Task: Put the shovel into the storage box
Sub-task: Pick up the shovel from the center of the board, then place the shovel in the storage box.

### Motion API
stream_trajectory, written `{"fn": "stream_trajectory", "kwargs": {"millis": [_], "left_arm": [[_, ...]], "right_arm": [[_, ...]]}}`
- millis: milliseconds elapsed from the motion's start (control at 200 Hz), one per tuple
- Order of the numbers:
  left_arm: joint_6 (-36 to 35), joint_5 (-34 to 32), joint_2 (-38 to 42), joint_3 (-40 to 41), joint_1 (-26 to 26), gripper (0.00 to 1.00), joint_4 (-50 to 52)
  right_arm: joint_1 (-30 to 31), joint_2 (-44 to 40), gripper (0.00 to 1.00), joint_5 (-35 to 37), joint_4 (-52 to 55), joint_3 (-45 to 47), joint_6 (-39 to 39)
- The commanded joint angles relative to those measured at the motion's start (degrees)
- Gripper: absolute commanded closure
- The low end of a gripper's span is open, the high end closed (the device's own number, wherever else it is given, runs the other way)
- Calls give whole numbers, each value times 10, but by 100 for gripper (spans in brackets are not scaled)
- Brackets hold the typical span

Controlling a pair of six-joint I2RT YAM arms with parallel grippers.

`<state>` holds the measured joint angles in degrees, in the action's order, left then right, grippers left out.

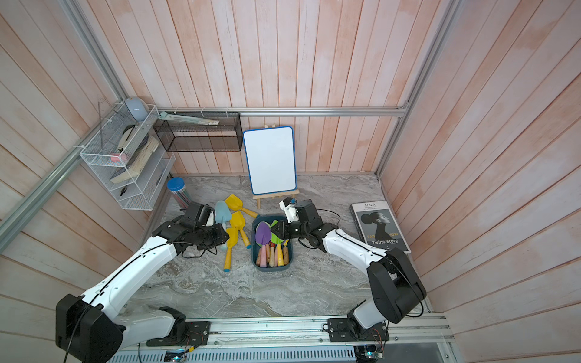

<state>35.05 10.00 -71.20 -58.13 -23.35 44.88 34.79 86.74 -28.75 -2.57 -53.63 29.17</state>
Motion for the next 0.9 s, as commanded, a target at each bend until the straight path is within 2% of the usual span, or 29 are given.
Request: {"fn": "stream_trajectory", "kwargs": {"millis": [0,285,565,720,895], "left_arm": [[-22,61,0,-15,-19,100,-26],[-9,85,-20,-23,-68,100,-69],[-2,81,-51,-34,-103,100,-92],[-1,80,-54,-40,-109,100,-96],[2,78,-56,-41,-114,100,-98]], "right_arm": [[6,12,72,-35,-60,-33,27],[16,47,65,-38,-68,-85,44],[29,70,60,-37,-75,-102,55],[31,77,61,-34,-75,-105,56],[31,82,71,-30,-73,-108,56]]}}
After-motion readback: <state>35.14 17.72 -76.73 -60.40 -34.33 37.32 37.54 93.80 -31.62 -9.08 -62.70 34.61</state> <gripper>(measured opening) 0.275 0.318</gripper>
